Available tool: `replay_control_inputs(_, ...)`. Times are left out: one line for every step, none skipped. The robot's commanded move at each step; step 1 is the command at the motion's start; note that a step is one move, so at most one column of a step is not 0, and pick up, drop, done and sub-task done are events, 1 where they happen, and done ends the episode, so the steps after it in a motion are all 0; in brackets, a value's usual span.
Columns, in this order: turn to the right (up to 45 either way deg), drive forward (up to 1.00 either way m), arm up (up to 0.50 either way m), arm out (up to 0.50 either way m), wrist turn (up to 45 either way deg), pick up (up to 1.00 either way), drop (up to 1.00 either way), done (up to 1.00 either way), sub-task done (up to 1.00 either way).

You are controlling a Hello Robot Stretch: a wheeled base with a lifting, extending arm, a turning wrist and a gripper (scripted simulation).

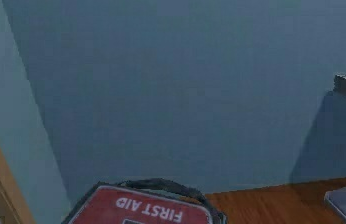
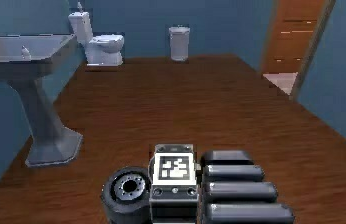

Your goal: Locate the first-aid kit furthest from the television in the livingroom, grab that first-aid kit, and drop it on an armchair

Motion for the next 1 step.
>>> replay_control_inputs(0.0,0.25,0.00,0.00,0.0,0.00,0.00,0.00,0.00)
